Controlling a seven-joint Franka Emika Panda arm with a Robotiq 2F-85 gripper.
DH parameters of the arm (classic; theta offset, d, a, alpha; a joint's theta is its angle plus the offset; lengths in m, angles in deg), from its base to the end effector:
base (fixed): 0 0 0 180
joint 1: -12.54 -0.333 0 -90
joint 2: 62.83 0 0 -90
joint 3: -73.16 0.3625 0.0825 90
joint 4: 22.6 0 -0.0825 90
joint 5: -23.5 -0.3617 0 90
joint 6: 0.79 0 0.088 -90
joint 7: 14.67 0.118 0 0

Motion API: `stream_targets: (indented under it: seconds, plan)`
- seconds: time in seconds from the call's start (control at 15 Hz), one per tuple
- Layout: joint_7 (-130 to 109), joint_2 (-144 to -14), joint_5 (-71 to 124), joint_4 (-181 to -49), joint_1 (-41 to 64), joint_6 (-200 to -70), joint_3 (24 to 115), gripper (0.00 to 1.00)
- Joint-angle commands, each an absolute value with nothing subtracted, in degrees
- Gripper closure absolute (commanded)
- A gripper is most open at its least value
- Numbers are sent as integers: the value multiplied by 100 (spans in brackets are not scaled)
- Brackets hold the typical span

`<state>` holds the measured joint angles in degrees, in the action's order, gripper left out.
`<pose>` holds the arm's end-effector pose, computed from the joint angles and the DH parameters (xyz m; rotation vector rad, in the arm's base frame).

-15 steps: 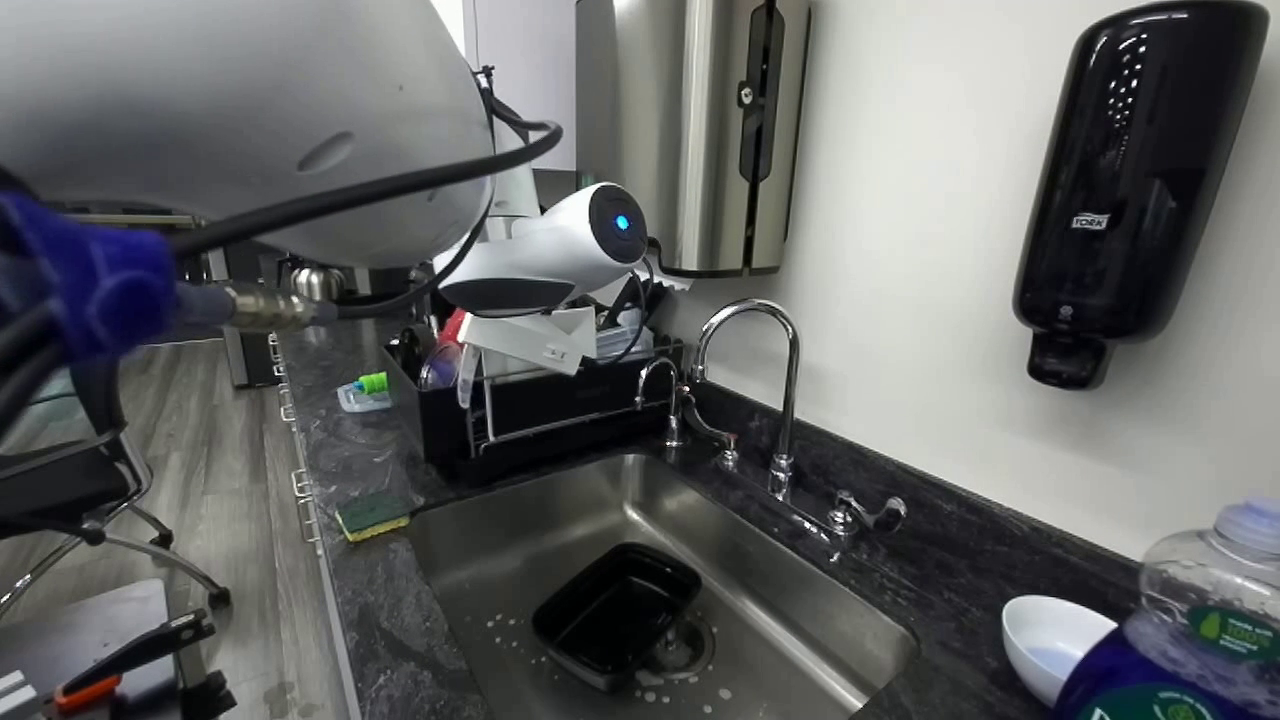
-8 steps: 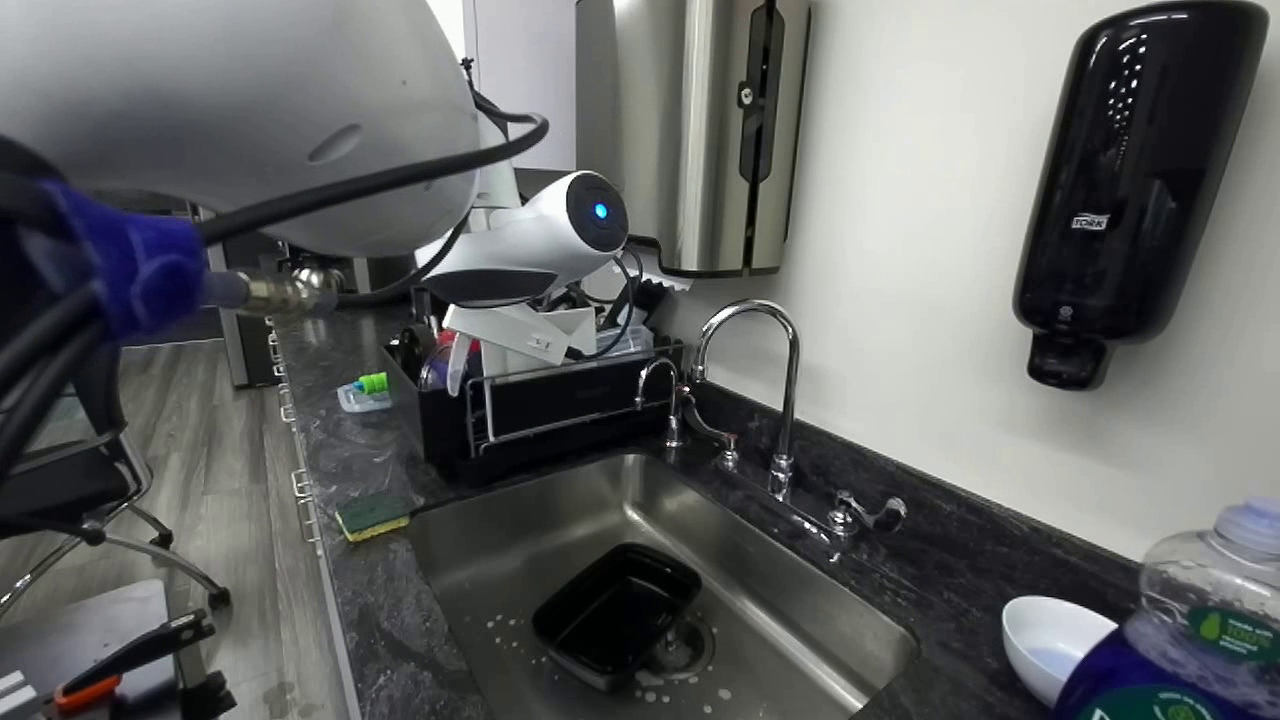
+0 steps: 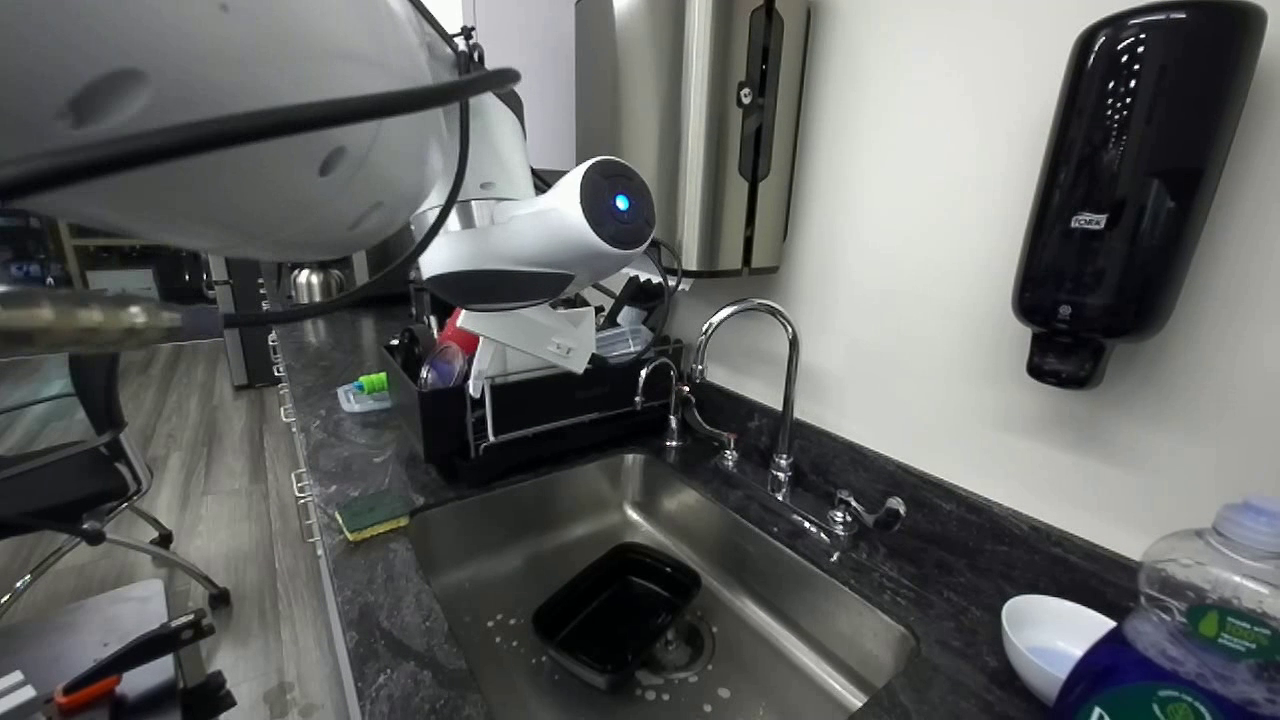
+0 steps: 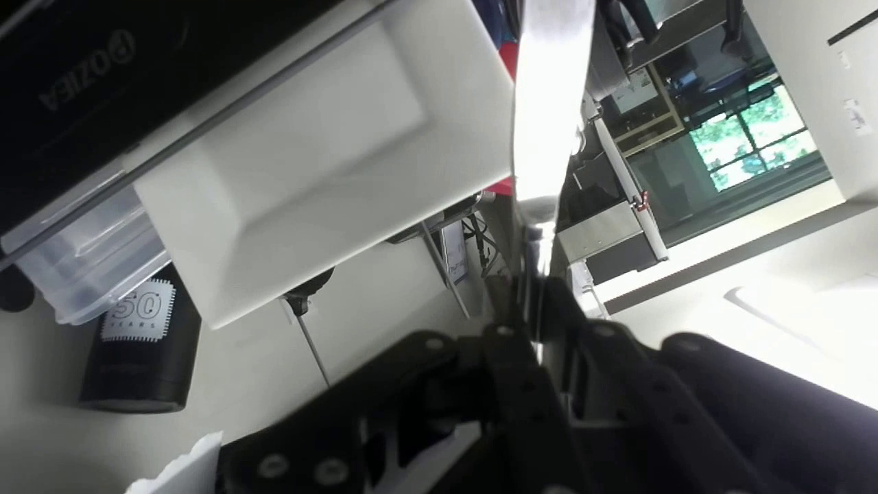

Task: Take the silver butter knife out of the black lunchbox and put it on the dishrack

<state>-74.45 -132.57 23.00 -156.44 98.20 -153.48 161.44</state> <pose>0.5269 -0.0485 0.3487 -1.8451 -0.8374 -0.9234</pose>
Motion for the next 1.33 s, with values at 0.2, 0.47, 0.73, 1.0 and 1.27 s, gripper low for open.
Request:
stream_targets:
  seconds: [0.2,0.47,0.73,1.0,1.27]
  plan:
    - [-7151,-13453,2403,-15969,10096,-15412,16363,97]
    - [-7067,-13365,2499,-15887,9989,-15366,16297,86]
    - [-7060,-13367,2501,-15889,9989,-15376,16296,86]
    - [-7059,-13367,2501,-15889,9989,-15378,16296,86]
    - [-7059,-13367,2501,-15890,9989,-15379,16296,86]
